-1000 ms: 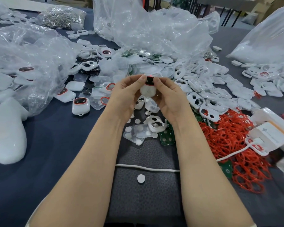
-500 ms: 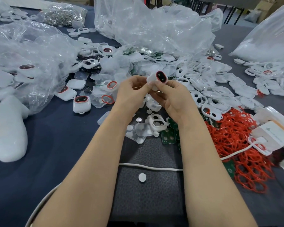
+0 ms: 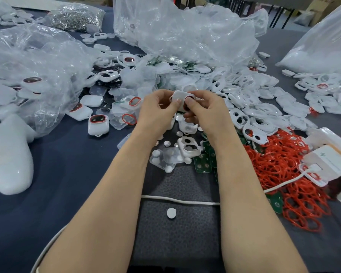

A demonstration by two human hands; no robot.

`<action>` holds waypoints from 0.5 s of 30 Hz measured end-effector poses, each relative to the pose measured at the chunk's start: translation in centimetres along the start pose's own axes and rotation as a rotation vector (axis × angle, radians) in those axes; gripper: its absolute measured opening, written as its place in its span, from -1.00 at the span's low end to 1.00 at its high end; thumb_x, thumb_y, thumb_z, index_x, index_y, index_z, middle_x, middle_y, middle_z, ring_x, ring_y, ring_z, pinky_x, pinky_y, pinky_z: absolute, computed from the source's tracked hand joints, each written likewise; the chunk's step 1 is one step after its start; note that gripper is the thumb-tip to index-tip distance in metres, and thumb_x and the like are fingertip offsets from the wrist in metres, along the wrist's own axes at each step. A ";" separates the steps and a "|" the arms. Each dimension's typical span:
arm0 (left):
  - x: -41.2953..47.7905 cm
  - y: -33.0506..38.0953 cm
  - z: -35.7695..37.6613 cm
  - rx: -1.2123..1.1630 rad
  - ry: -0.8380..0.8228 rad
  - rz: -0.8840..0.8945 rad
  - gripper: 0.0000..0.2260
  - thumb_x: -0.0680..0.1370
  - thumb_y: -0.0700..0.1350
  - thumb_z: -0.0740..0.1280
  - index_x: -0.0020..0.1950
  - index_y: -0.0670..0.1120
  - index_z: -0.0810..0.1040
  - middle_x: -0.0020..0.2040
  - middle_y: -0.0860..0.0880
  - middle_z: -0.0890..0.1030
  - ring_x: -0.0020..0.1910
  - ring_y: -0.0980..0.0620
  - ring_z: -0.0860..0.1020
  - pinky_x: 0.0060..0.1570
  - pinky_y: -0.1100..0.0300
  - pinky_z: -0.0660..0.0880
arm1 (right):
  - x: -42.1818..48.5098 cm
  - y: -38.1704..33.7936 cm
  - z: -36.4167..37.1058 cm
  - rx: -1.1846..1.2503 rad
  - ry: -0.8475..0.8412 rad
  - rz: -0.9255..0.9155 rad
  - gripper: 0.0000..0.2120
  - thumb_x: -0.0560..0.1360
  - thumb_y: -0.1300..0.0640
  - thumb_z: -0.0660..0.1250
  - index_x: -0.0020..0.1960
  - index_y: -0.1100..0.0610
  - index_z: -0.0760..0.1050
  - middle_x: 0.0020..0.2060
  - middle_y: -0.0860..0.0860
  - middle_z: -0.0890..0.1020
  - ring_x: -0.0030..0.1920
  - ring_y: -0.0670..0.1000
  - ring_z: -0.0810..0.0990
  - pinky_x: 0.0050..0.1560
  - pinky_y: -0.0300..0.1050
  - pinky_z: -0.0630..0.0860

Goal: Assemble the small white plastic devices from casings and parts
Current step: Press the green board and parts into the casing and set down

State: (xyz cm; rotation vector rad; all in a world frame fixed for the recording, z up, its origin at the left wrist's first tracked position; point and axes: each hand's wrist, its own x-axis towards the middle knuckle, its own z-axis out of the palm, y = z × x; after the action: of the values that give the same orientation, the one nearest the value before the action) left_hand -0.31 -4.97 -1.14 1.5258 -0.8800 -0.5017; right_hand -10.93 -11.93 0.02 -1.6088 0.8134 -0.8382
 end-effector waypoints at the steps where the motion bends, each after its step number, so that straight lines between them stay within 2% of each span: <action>1: 0.1 0.0 0.1 0.062 0.022 0.020 -0.95 0.56 -0.17 0.34 0.00 -0.09 0.57 -0.17 0.01 0.59 -0.13 0.05 0.55 -0.03 0.21 0.50 | -0.1 0.0 0.2 -0.004 -0.009 0.001 -0.84 0.57 0.27 0.28 0.13 0.25 0.49 -0.27 0.06 0.59 -0.48 -0.16 0.54 -0.39 -0.30 0.52; 3: 0.2 -0.1 0.4 0.194 0.083 0.057 -0.97 0.55 -0.16 0.32 -0.03 -0.09 0.53 -0.23 0.06 0.53 -0.19 0.06 0.49 -0.21 0.35 0.39 | -0.2 0.1 0.6 -0.049 -0.032 -0.004 -0.90 0.57 0.25 0.29 0.08 0.18 0.50 -0.26 0.06 0.61 -0.48 -0.15 0.54 -0.40 -0.28 0.51; 5: 0.1 -0.1 0.5 0.240 0.121 0.062 -0.96 0.54 -0.14 0.30 -0.05 -0.09 0.50 -0.26 0.08 0.50 -0.20 0.05 0.46 -0.25 0.31 0.34 | -0.2 0.2 0.8 -0.113 -0.040 -0.017 -0.90 0.56 0.21 0.30 0.08 0.16 0.51 -0.23 0.08 0.63 -0.46 -0.13 0.54 -0.39 -0.25 0.51; 9: 0.0 0.1 0.1 0.064 0.025 0.048 -0.93 0.57 -0.15 0.33 0.02 -0.09 0.56 -0.14 0.05 0.60 -0.11 0.08 0.57 -0.06 0.23 0.49 | 0.1 0.3 0.0 -0.036 0.005 -0.012 -0.82 0.57 0.22 0.28 0.15 0.25 0.50 -0.28 0.03 0.61 -0.45 -0.16 0.54 -0.38 -0.30 0.50; 13: -0.2 0.2 -0.2 -0.181 0.038 -0.039 -0.87 0.55 -0.15 0.37 0.07 -0.17 0.58 -0.05 -0.07 0.65 0.00 0.01 0.61 0.16 0.10 0.54 | 0.1 0.2 0.2 0.131 0.019 0.030 -0.93 0.59 0.23 0.24 0.05 0.19 0.47 -0.26 0.05 0.61 -0.42 -0.12 0.59 -0.35 -0.29 0.54; 15: -0.2 0.2 -0.3 -0.162 0.039 -0.052 -0.87 0.56 -0.15 0.36 0.06 -0.17 0.58 -0.07 -0.06 0.65 -0.03 0.01 0.61 0.17 0.04 0.54 | 0.1 0.2 0.2 0.144 0.014 0.043 -0.96 0.59 0.21 0.25 0.01 0.14 0.47 -0.23 0.04 0.63 -0.40 -0.12 0.61 -0.34 -0.29 0.54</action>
State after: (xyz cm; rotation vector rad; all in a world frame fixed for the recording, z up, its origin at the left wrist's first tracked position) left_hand -0.26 -4.66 -0.95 1.4089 -0.7527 -0.5652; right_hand -10.71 -11.99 -0.17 -1.4561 0.7766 -0.8587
